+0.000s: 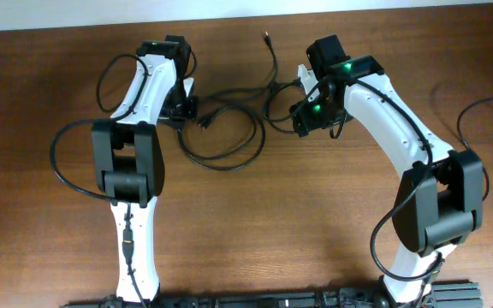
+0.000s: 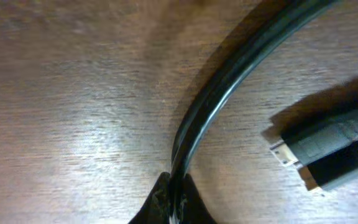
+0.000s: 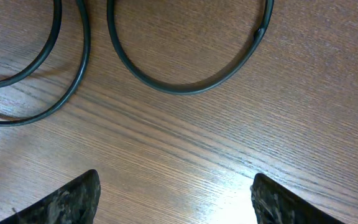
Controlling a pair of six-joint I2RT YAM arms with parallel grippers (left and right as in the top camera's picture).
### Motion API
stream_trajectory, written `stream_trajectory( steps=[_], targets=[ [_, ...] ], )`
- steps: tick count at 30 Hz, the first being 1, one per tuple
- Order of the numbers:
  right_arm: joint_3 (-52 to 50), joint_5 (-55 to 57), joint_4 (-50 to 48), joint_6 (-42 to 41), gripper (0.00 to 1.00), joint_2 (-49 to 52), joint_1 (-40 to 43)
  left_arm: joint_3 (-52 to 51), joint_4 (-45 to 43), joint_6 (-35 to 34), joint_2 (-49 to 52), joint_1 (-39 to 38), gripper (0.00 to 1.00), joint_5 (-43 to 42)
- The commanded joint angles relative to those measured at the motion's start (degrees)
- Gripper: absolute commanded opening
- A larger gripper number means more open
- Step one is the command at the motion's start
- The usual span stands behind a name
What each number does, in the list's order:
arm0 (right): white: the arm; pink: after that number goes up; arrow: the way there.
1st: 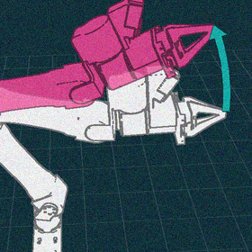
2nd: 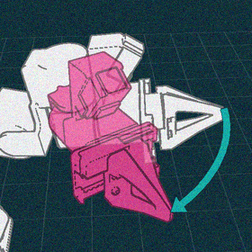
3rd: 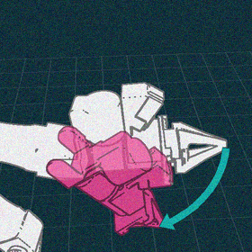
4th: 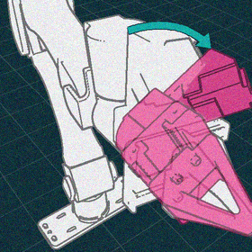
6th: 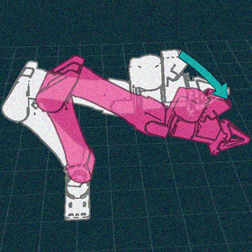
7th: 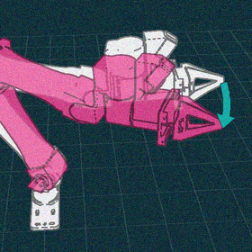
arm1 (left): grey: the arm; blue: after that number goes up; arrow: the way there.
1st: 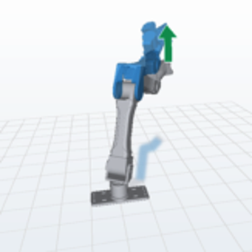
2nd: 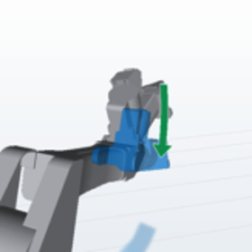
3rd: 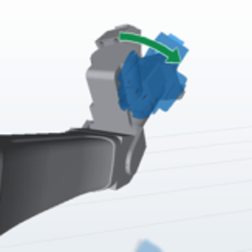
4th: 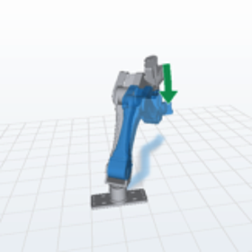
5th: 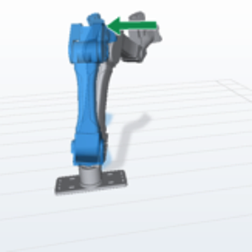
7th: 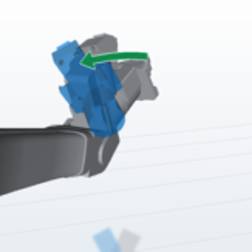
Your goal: Untangle cables
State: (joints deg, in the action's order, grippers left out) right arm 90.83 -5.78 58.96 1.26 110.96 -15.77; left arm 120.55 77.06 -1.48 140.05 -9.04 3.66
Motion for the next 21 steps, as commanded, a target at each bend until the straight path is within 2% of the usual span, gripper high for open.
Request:
stream_trajectory(
  steps=[1, 7, 11, 15, 21],
  targets=[
    [-0.31, 0.48, 0.07, -0.17, 0.77, 0.46, 0.22, 2.91, 0.5, -0.17, -1.2, 0.39, 0.0, 0.24],
    [-0.31, 0.48, 0.09, -0.17, 0.77, 0.46, 0.22, 3.28, 2.23, -0.15, -1.31, 0.68, 0.0, 0.28],
    [-0.31, 0.48, 0.24, -0.17, 0.77, 0.46, 0.22, 7.93, 7.93, -0.15, -2.8, 1.2, 0.0, 0.83],
    [-0.31, 0.48, 0.24, -0.17, 0.77, 0.46, 0.22, 13.92, 14.47, -0.15, -8.26, 3.48, 0.0, 2.16],
    [-0.31, 0.48, 0.31, -0.17, 0.77, 0.46, 0.22, 14.23, 18.14, -1.62, -18.56, 7.28, 0.0, 3.48]
  ],
)
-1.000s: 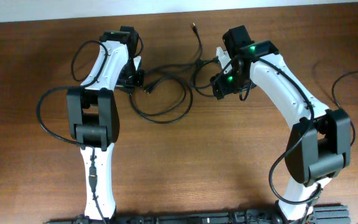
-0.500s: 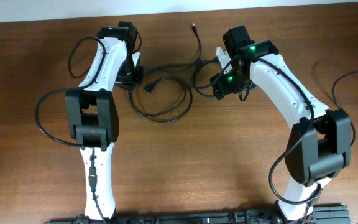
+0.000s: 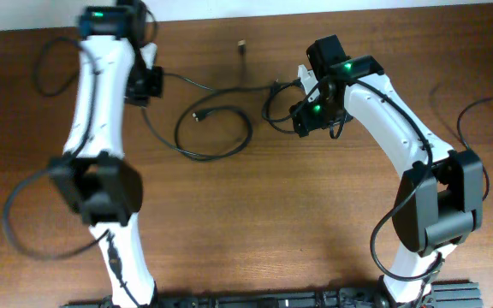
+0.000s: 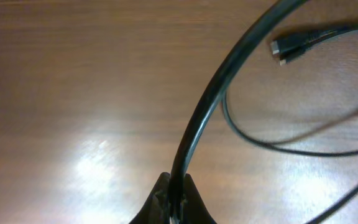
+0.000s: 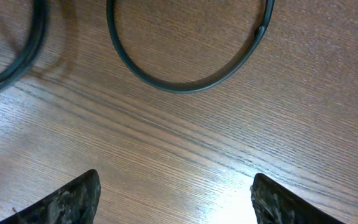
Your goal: Untangle cables
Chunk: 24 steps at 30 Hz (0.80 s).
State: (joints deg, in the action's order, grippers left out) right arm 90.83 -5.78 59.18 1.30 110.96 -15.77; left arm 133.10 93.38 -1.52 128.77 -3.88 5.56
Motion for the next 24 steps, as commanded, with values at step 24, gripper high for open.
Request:
stream_trajectory(
  steps=[24],
  targets=[
    [-0.31, -7.21, -0.63, -0.22, 0.8, 0.46, 0.42, -49.16, -3.96, -15.93, -45.24, 3.26, 0.0, 3.91]
  ],
)
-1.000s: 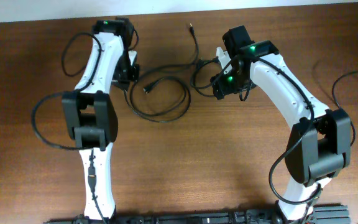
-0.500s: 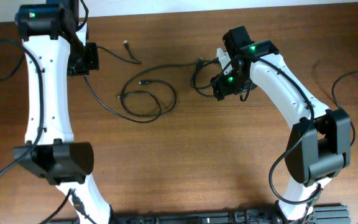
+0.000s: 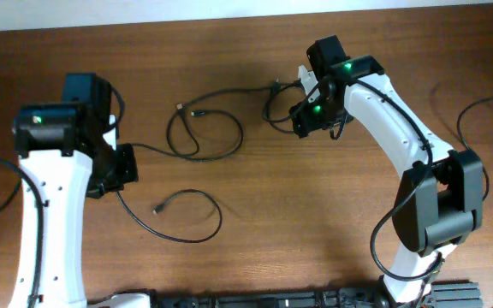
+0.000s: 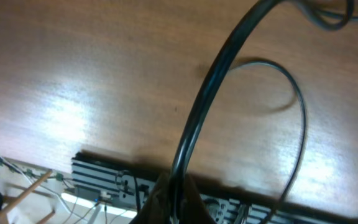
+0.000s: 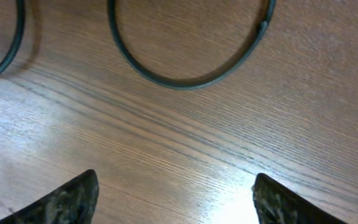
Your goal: Untangle cables
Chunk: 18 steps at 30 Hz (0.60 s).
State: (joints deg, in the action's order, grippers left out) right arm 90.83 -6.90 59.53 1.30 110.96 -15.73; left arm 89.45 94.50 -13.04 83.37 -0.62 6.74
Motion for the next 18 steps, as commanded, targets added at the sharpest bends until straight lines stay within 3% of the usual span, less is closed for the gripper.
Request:
stream_trajectory(
  steps=[1, 6, 10, 13, 15, 18],
  targets=[
    [-0.31, -8.48, -1.6, -0.22, 0.8, 0.46, 0.37, -7.98, -9.27, -5.29, 0.2, 0.04, 0.0, 3.37],
    [-0.31, -10.49, -5.25, -0.26, 0.78, 0.46, 0.37, -14.88, -27.36, -7.98, 0.66, 0.04, 0.0, 3.61],
    [-0.31, -11.78, -9.03, -2.19, 0.77, 0.5, 0.07, -15.15, -32.63, -7.98, 0.61, 0.04, 0.0, 2.91],
    [-0.31, -18.27, -9.88, -2.1, 0.78, 0.7, -1.62, -15.15, -34.25, -5.73, 0.61, 0.04, 0.0, -5.2],
    [-0.31, -21.55, -9.88, 0.07, 0.8, 0.76, -3.26, -15.15, -37.13, 0.07, 0.61, 0.02, 0.0, -18.78],
    [-0.31, -24.02, -9.99, 4.48, 0.81, 0.76, -5.53, -15.15, -41.66, 5.14, 0.61, 0.0, 0.0, -29.83]
  ],
)
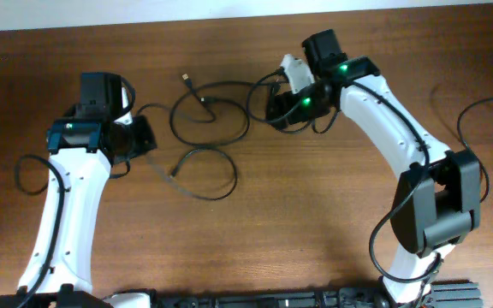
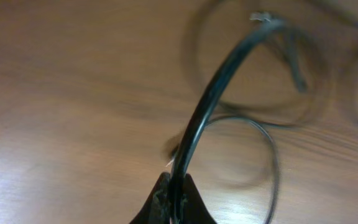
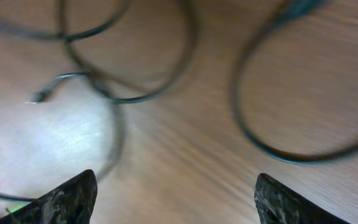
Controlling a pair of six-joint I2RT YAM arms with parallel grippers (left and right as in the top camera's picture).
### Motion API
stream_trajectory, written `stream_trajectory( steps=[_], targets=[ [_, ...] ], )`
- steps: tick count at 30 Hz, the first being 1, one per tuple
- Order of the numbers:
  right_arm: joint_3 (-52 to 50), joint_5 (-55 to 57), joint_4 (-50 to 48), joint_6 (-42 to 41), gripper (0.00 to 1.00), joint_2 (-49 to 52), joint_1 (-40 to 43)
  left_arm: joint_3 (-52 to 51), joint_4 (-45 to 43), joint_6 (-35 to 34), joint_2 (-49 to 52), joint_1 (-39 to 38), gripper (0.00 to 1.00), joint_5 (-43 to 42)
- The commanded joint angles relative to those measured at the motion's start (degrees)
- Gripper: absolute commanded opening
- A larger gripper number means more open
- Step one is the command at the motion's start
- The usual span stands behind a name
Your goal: Untangle cables
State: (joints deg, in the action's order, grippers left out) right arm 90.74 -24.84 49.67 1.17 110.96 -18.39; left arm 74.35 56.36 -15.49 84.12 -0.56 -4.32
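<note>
Thin black cables lie looped on the brown table. One cable [image 1: 204, 175] runs from my left gripper [image 1: 140, 137] into a loop at the centre. My left gripper [image 2: 174, 199] is shut on that cable [image 2: 219, 87], which arches away to a plug end [image 2: 261, 17]. A second cable [image 1: 216, 111] loops at top centre with a plug [image 1: 187, 79] pointing up. My right gripper [image 1: 279, 109] hovers over the right side of that tangle. In the right wrist view the gripper [image 3: 176, 199] is open, its fingertips [image 3: 73, 196] wide apart above blurred cable loops [image 3: 278, 124].
Each arm's own black cord hangs beside it: one loop at the left [image 1: 32, 175], one at the far right [image 1: 478, 115]. A black rail [image 1: 315, 299] runs along the table's near edge. The wall edge [image 1: 229, 10] bounds the far side.
My left gripper, still shut on the cable, moved up and right, toward the centre; the cable's loop shifted with it. My right gripper moved left over the tangle, still open.
My left gripper was shut on a cable in the tangle at top centre. It then stood far left at the top edge, then lower left with the cable drawn out into its own loop, and now sits nearer the centre. My right gripper stayed open throughout.
</note>
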Motion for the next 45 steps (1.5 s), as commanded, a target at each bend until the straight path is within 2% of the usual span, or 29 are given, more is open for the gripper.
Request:
stream_trajectory(
  steps=[1, 5, 9, 13, 17, 25, 27, 31, 33, 37, 39, 40, 41, 42, 44, 45],
  targets=[
    [-0.22, -6.25, -0.09, 6.14, 0.81, 0.76, -3.63, -0.04, -4.92, 7.67, -0.13, -0.07, 0.0, -20.37],
    [-0.2, -8.61, 0.96, 8.79, 0.82, 0.74, -5.01, -0.04, -8.87, 6.93, -0.13, -0.02, 0.0, -21.75],
    [-0.2, -21.73, 1.62, 14.78, 0.82, 0.74, -4.98, -0.07, -12.24, 3.98, -0.13, -0.13, 0.0, -17.88],
    [-0.2, -32.85, 1.46, 18.03, 0.83, 0.74, -5.01, -0.07, -13.09, 1.92, -0.13, -0.2, 0.0, -18.78],
    [-0.2, -34.99, 0.39, 18.1, 0.84, 0.74, -5.31, -0.07, -13.09, 0.96, -0.07, -0.79, 0.0, -25.0],
    [-0.2, -34.93, 0.42, 18.1, 0.83, 0.74, -6.03, -0.07, -16.31, -4.44, 0.74, -9.2, 0.0, -25.42],
    [-0.2, -34.69, 0.44, 18.1, 0.74, 0.74, -6.01, -0.07, -17.9, -5.81, 1.09, -10.71, 0.0, -25.42],
    [-0.2, -34.53, 0.76, 18.08, 0.49, 0.74, -6.01, -0.07, -19.54, -9.62, 1.49, -12.09, 0.0, -25.49],
    [-0.2, -34.53, 0.96, 18.08, 0.32, 0.74, -6.01, -0.07, -19.69, -10.88, 1.51, -12.15, 0.0, -25.44],
    [-0.2, -34.53, 0.94, 18.08, 0.07, 0.74, -6.01, -0.07, -19.67, -10.86, 1.51, -12.15, 0.0, -25.46],
    [-0.2, -34.51, 0.92, 18.08, 0.04, 0.74, -5.99, -0.07, -19.67, -10.84, 1.51, -12.15, 0.0, -25.46],
    [-0.2, -34.49, 0.92, 18.08, 0.04, 0.74, -5.97, -0.07, -19.67, -10.82, 1.51, -12.15, 0.08, -25.44],
    [-0.2, -33.86, 0.9, 18.08, 0.04, 0.74, -5.97, -0.07, -19.45, -10.73, 1.51, -12.15, 0.23, -25.2],
    [-0.2, -31.82, 0.9, 18.05, 0.04, 0.74, -5.97, -0.07, -19.21, -10.51, 1.51, -12.15, 0.31, -24.52],
    [-0.2, -22.95, 0.98, 15.74, 0.04, 0.74, -5.97, -0.07, -17.25, -8.35, 1.51, -12.15, 0.5, -19.74],
    [-0.2, -17.44, 1.01, 13.66, 0.04, 0.74, -5.97, -0.07, -15.96, -7.52, 1.51, -12.13, 0.54, -16.31]
  ],
)
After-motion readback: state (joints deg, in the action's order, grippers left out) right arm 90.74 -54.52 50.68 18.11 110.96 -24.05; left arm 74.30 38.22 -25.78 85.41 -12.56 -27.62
